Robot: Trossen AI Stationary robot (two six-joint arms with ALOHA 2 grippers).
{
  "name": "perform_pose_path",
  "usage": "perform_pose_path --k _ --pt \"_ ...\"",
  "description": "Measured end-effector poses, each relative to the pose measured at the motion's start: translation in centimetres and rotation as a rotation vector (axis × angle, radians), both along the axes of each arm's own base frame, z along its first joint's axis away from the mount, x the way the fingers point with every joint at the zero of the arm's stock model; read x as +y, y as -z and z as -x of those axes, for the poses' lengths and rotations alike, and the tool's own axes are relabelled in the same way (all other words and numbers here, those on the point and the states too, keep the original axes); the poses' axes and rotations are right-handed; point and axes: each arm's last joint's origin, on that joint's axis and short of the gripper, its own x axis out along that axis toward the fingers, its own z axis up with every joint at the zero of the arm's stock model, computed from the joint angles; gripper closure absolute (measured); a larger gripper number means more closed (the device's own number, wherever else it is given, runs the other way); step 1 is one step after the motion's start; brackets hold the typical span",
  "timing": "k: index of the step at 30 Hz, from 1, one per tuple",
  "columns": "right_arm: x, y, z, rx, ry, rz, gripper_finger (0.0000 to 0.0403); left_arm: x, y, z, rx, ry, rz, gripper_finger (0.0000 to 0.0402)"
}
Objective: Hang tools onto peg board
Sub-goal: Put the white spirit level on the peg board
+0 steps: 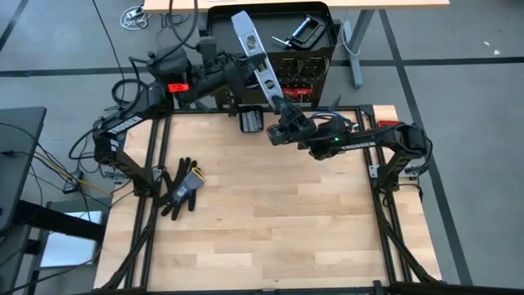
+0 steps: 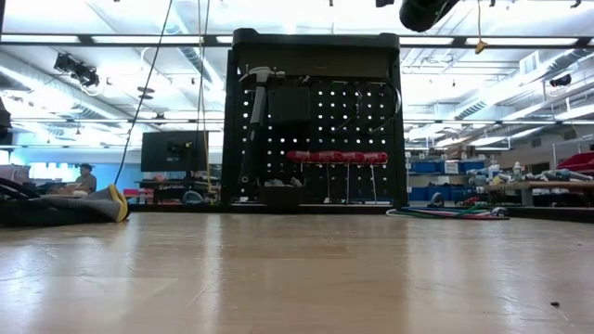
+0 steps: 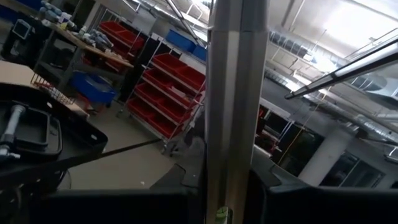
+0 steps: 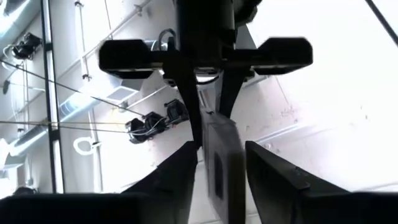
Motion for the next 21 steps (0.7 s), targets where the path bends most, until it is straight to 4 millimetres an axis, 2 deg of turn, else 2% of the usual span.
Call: perform_pose_path --k 8,12,16,21 --pt "-0.3 -1.3 0.1 -0.054 -0.036 -0.061 0.0307 0.0 0.8 -0.8 0.016 0.005 0.005 0.0345" --pt "-0.4 -1.2 0.0 -0.048 -0.016 -0.094 0.0332 0.0 0.8 -0.8 0.018 -0.012 -0.008 0.0341" --pt "-0.2 -1.1 -0.2 -0.054 -0.056 -0.177 0.0332 0.1 0.9 -0.8 0.059 -0.037 -0.067 0.0318" --pt "0.2 -1.1 -0.2 -0.063 -0.088 -0.196 0.0332 -0.1 0.7 -0.4 0.114 -0.045 -0.174 0.0265"
